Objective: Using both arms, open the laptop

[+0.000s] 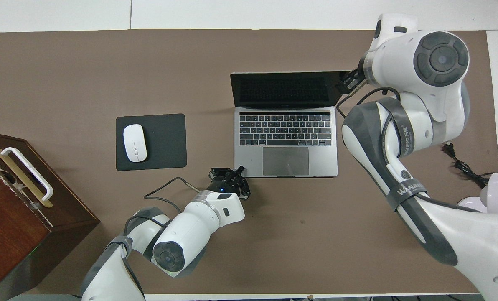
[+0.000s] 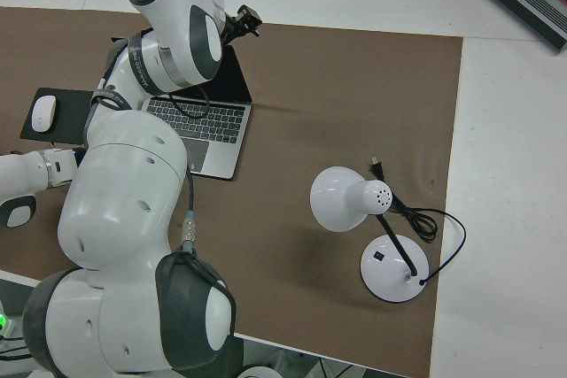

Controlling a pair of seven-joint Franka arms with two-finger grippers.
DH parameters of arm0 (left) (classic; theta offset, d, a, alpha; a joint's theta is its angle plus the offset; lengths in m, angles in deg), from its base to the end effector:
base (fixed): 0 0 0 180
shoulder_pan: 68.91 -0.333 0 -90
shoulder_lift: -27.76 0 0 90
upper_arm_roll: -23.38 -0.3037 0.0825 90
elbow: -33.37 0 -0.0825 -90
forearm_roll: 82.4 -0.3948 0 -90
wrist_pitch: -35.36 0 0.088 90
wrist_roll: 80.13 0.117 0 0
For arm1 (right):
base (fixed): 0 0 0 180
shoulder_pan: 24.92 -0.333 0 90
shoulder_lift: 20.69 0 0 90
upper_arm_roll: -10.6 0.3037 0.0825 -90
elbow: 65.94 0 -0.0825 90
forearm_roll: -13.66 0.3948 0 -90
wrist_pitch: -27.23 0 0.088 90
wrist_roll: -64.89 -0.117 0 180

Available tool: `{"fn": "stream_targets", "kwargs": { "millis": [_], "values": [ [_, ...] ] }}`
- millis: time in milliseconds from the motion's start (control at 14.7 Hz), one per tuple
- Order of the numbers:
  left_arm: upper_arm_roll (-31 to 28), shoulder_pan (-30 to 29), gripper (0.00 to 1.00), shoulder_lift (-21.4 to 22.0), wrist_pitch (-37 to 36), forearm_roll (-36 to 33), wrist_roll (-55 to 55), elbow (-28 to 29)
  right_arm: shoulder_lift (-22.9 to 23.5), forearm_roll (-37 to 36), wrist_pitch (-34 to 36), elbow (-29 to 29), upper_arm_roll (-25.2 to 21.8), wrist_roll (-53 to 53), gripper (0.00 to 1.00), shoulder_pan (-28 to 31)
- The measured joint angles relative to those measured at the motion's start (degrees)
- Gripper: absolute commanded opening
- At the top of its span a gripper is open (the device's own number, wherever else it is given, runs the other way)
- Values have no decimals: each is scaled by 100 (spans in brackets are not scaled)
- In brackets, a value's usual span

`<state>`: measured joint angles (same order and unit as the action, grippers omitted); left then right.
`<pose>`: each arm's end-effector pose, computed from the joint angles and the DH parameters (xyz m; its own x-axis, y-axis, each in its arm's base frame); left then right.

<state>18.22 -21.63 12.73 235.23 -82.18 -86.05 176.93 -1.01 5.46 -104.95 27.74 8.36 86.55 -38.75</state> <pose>0.3885 -0.3498 0.2382 0.6136 -0.4347 0.6591 -0.6101 -0.7910 0.0463 0.6823 0.1388 0.4285 0.7454 0.6219 0.2398 0.5715 -0.7815 0.2502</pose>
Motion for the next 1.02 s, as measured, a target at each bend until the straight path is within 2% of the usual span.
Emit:
{"fn": "stream_targets", "kwargs": {
  "millis": [341,545,1022],
  "values": [
    [-3,-109,0,62,39,0,-299,-134,-16,180,771,-293,32,0,100,-47],
    [-4,-118,0,227,-77,0,-406,-160,-336,190,1567,-417,32,0,100,-63],
    [-16,-309,0,859,-1789,0,-424,-627,-952,488,2952,-427,2,-321,100,-15]
  ]
}}
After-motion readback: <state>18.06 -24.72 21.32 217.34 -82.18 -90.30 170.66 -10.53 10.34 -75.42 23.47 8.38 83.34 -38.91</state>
